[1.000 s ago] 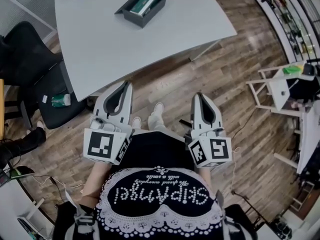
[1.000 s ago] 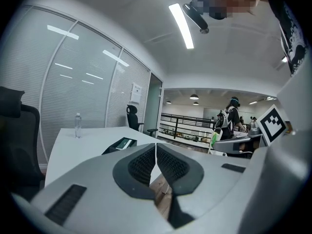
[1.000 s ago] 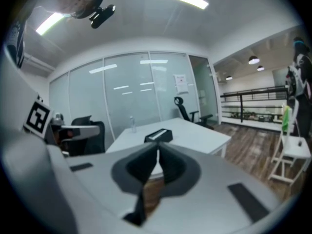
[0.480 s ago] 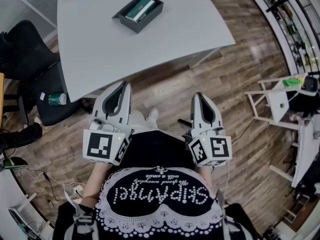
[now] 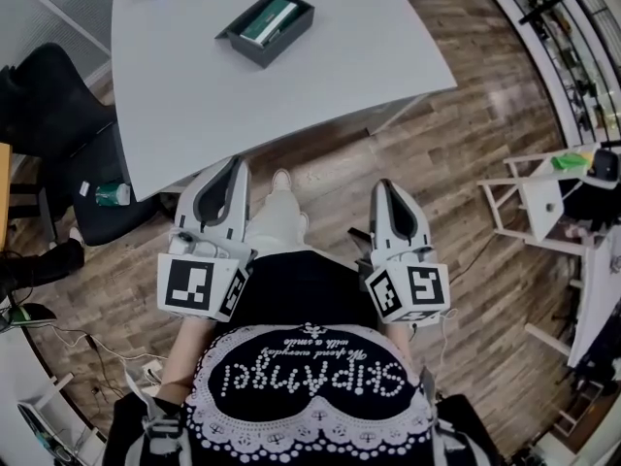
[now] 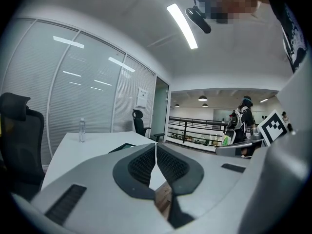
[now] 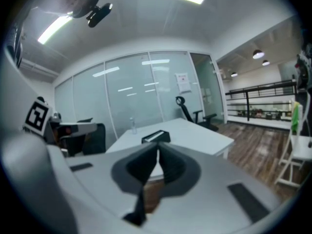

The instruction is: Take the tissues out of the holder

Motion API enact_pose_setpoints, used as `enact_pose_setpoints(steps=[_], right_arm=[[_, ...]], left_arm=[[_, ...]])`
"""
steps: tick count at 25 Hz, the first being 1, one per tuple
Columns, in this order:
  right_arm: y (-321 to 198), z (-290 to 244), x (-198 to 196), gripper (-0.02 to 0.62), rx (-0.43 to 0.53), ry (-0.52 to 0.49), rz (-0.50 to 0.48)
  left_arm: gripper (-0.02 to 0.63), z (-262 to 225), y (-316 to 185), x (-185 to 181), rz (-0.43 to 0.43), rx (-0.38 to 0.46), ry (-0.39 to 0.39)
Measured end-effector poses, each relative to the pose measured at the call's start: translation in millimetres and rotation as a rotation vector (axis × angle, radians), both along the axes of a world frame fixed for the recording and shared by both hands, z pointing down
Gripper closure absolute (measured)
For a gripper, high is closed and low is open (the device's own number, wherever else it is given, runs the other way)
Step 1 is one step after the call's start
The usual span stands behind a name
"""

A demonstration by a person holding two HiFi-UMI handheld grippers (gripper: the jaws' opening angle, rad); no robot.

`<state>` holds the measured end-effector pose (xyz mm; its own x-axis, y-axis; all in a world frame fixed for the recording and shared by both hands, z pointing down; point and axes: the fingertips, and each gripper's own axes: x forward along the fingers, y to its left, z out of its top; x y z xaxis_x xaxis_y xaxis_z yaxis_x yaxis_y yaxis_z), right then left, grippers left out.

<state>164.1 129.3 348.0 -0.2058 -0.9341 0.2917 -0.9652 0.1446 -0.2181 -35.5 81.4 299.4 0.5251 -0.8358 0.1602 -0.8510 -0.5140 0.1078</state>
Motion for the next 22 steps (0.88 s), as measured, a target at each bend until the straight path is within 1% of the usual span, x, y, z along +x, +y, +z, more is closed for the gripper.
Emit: enact_pose_setpoints(steps=[6, 13, 18, 22], right_arm=[[-10, 6, 11, 0.561, -0.022, 0.003, 0.019], [-34, 12, 18, 0.561, -0.049, 0.004, 0.013], [-62, 16, 22, 0.561, -0.063, 0.005, 0.014], [-92, 14, 26, 0.561, -0.061, 0.015, 0.015]], left_arm=[[0.575, 7, -14, 10, 0.014, -0.016, 0.002], [0.576, 14, -41, 18, 0.014, -0.04, 0.002], [0.575, 20, -71, 21, 0.011, -0.053, 0.005], [0.576, 21, -106, 21, 0.002, -0.055, 0.011]])
